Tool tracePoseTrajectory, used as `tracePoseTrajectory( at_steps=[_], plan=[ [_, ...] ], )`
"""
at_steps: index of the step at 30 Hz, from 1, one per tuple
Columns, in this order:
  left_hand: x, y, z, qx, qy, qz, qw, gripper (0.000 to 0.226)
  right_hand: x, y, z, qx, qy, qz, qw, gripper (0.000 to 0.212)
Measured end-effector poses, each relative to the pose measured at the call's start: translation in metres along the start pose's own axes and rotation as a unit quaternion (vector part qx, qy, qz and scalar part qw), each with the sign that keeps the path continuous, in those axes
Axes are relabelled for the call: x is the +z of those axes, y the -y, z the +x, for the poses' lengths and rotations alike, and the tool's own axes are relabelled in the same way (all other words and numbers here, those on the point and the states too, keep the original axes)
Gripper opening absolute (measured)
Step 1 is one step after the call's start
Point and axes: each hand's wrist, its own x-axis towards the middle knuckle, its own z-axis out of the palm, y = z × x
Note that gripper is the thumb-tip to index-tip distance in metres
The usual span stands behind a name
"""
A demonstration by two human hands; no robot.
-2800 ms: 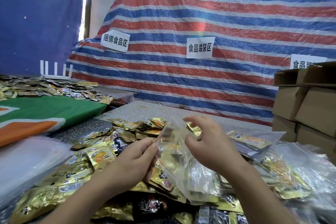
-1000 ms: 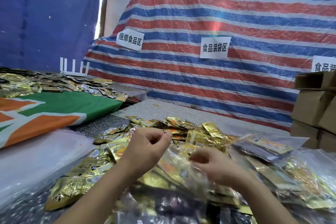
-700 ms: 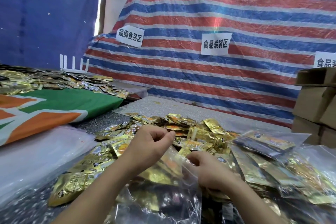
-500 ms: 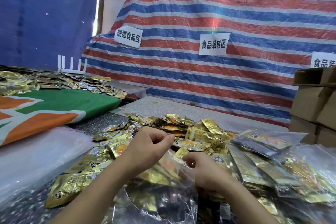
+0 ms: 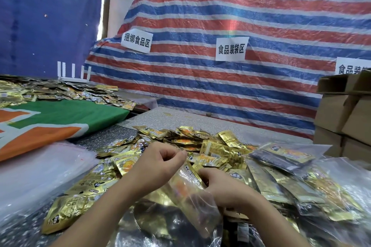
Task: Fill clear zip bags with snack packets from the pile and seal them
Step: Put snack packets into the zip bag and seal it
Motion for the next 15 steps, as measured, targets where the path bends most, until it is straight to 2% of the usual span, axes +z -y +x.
tracePoseTrajectory(
  at_steps=[2,3,6,8,10,12,15],
  plan=[
    [0.000,0.001,0.000,-0.002,-0.003,0.002,1.000,0.051,0.002,-0.001,0.003,0.008,0.005,0.057,0.998,0.031],
    [0.000,0.001,0.000,-0.004,-0.007,-0.001,1.000,0.051,0.002,-0.002,0.004,0.012,-0.004,0.090,0.996,0.026],
    [0.000,0.000,-0.001,-0.001,-0.031,-0.008,0.999,0.051,-0.010,-0.003,0.003,0.025,-0.100,0.224,0.969,0.029],
    [0.000,0.000,0.000,0.005,-0.045,0.000,0.999,0.055,-0.024,-0.002,0.000,0.028,-0.169,0.342,0.924,0.031],
    [0.001,0.000,0.000,0.007,-0.054,0.010,0.998,0.055,-0.040,0.000,-0.005,0.020,-0.199,0.460,0.865,0.031],
    [0.003,0.000,0.001,0.013,-0.064,0.024,0.998,0.054,-0.052,0.004,-0.011,-0.019,-0.192,0.544,0.817,0.034],
    [0.006,0.000,-0.001,0.029,-0.078,0.033,0.996,0.051,-0.061,0.012,-0.019,-0.103,-0.150,0.603,0.776,0.042]
  ],
)
